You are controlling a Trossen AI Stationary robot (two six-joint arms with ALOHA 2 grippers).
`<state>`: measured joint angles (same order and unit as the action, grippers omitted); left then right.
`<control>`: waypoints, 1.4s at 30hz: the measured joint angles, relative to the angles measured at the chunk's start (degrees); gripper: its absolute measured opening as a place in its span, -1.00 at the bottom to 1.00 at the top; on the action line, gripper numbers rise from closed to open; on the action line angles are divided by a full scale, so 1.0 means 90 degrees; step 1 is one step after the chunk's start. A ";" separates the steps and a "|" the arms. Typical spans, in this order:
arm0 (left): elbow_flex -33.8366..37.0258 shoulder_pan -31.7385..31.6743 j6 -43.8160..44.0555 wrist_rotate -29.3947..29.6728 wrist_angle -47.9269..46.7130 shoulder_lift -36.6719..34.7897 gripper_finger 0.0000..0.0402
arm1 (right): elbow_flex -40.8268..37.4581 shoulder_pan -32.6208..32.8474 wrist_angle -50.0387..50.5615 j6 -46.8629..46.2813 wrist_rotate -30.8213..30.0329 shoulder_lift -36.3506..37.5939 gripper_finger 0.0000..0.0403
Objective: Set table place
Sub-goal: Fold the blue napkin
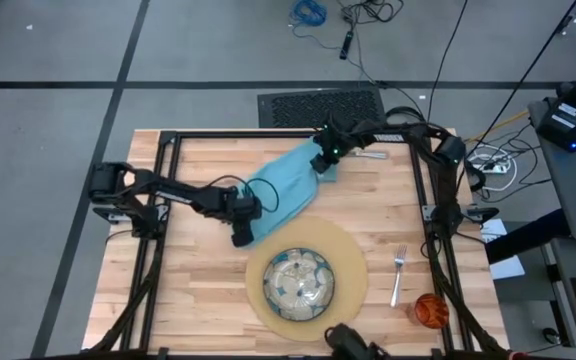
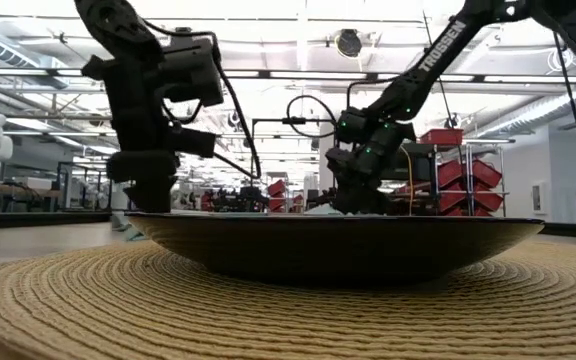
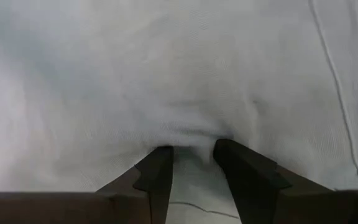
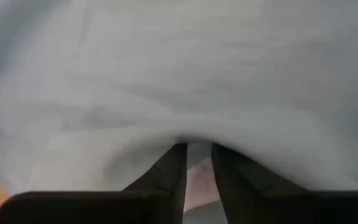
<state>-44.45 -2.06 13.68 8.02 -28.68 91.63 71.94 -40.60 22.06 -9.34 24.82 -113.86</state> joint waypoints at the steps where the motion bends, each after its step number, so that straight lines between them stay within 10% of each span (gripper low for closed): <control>1: 0.0001 0.0069 0.0092 -0.0027 -0.0011 -0.0053 -0.37 | 0.0118 -0.0045 0.0042 0.0019 0.0008 -0.0089 -0.67; 27: -0.0075 0.1497 0.1695 0.0546 0.0213 -0.0150 -0.37 | 0.3370 0.0135 0.2404 0.0709 0.0410 -0.1593 -0.68; 36: -0.0156 0.1187 0.0925 0.1919 -0.0494 -0.0807 -0.37 | 0.3749 0.0593 0.3211 0.0940 0.0423 -0.1586 -0.68; 42: 0.0404 0.0489 0.0586 0.1681 -0.0170 -0.0830 -0.37 | 0.3774 0.1112 0.2589 0.0767 0.0623 -0.1576 -0.68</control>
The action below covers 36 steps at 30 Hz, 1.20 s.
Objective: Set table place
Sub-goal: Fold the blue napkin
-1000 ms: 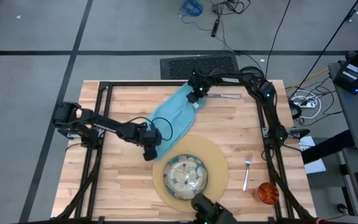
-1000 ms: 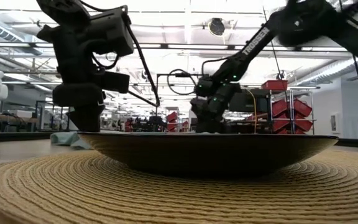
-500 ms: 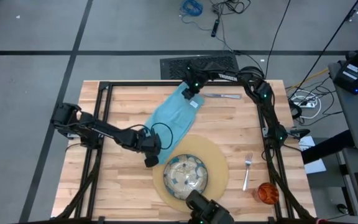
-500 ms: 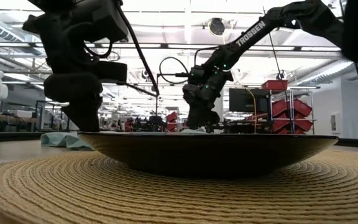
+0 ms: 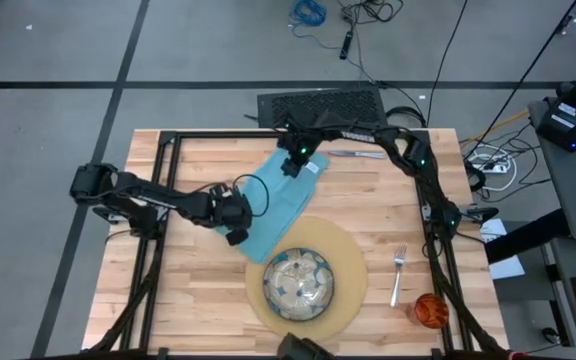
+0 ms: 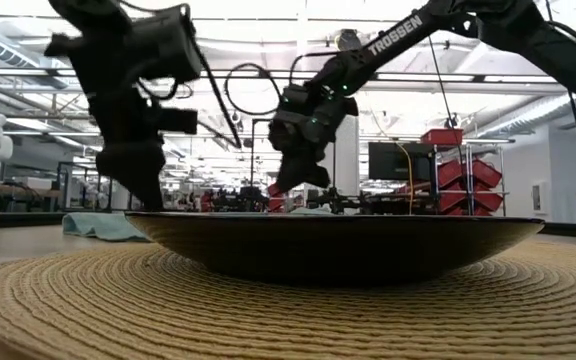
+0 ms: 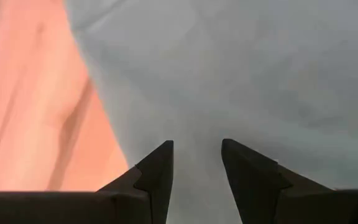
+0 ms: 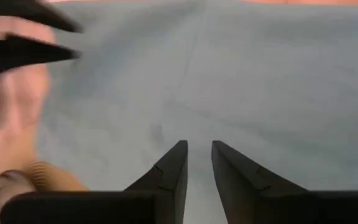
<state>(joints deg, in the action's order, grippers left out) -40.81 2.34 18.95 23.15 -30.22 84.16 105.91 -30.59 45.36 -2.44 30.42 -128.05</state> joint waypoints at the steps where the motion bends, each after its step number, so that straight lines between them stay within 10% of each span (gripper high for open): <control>1: 0.0081 -0.0087 -0.0027 -0.0093 0.0115 0.0000 -0.37 | 0.0000 0.0049 -0.0025 -0.0019 -0.0012 0.0001 -0.68; 9: 0.0665 -0.0455 -0.0195 -0.0545 0.0853 -0.0004 -0.37 | -0.0062 -0.0017 0.0714 -0.0009 -0.1005 0.0007 -0.68; 36: 0.0832 -0.0420 -0.0073 -0.1049 0.0903 -0.0007 -0.37 | -0.1029 -0.0340 0.0403 -0.0395 -0.1366 0.0036 -0.69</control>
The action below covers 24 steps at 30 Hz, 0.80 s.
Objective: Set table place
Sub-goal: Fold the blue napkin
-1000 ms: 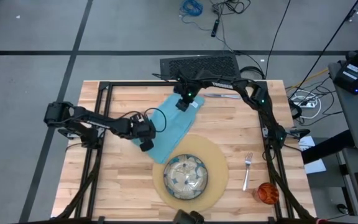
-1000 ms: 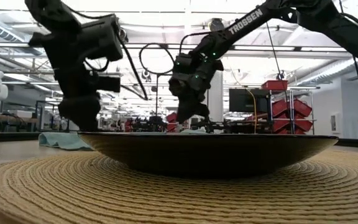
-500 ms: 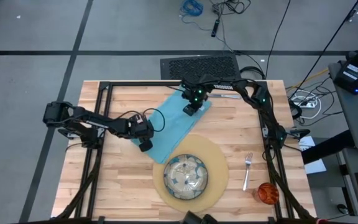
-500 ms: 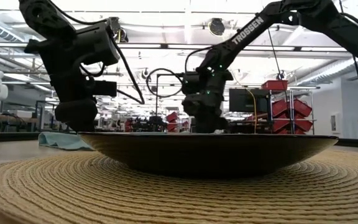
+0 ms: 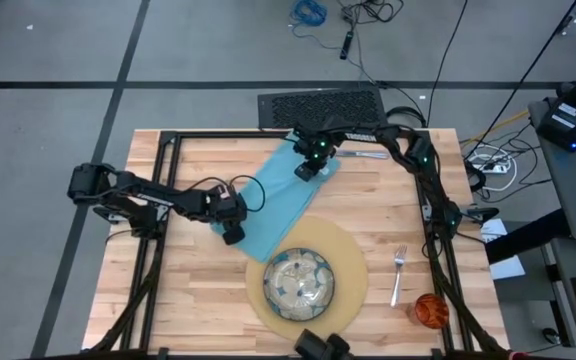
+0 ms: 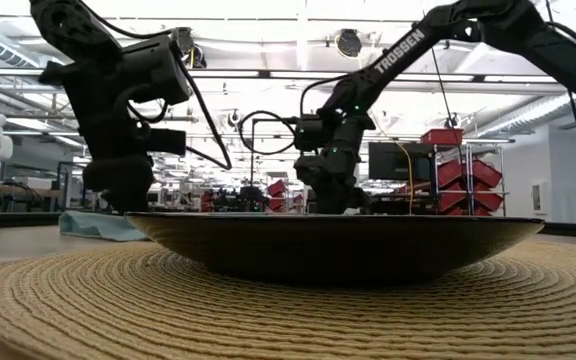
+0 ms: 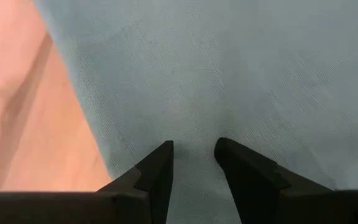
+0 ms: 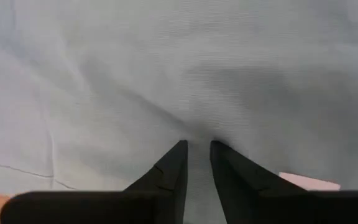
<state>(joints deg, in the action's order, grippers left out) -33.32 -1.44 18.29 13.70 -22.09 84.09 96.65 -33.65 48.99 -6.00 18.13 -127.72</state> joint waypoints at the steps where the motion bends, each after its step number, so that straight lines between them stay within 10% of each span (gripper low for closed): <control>1: 0.0000 0.0019 0.0078 -0.0036 -0.0002 0.0000 -0.37 | 0.0006 -0.0029 -0.0014 0.0005 -0.0002 0.0000 -0.69; 24: -0.0109 0.0266 0.1054 -0.0467 0.0506 0.0012 -0.37 | 0.0018 -0.0468 -0.0859 0.0413 0.0693 -0.0005 -0.69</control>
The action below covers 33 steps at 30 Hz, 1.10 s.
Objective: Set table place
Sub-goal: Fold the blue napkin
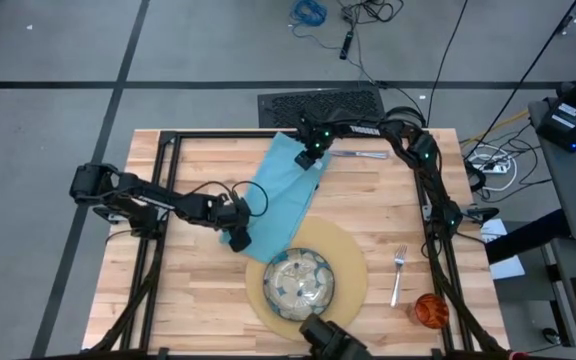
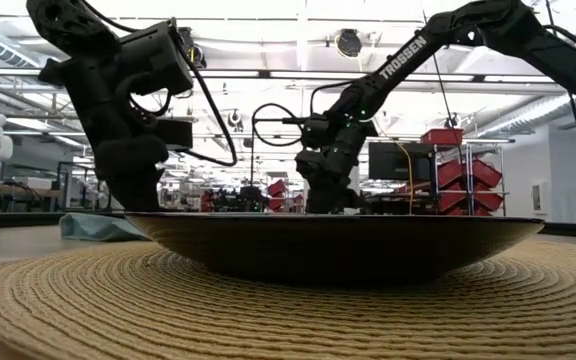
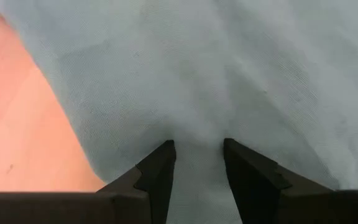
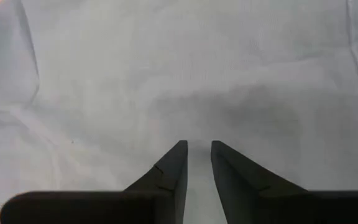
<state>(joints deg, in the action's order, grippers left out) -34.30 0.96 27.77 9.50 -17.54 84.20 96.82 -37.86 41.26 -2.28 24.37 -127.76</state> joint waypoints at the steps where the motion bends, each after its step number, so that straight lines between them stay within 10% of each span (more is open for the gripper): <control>1: 0.0000 -0.0003 -0.0028 0.0016 -0.0012 -0.0002 -0.37 | 0.0006 -0.0004 0.0053 0.0013 -0.0003 0.0000 -0.69; 22: -0.0049 -0.0061 -0.0892 0.0466 -0.0757 -0.0699 -0.37 | 0.1302 0.0532 0.1857 0.0338 -0.0483 0.0002 -0.69; 33: -0.1514 -0.2152 -0.3126 0.0660 -0.1578 -0.0702 -0.36 | 0.1165 0.0325 0.2517 0.0574 0.0047 0.0000 -0.59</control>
<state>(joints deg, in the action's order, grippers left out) -47.92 -18.41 -0.36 15.44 -31.74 77.88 107.30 -34.94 63.91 2.88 24.79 -127.76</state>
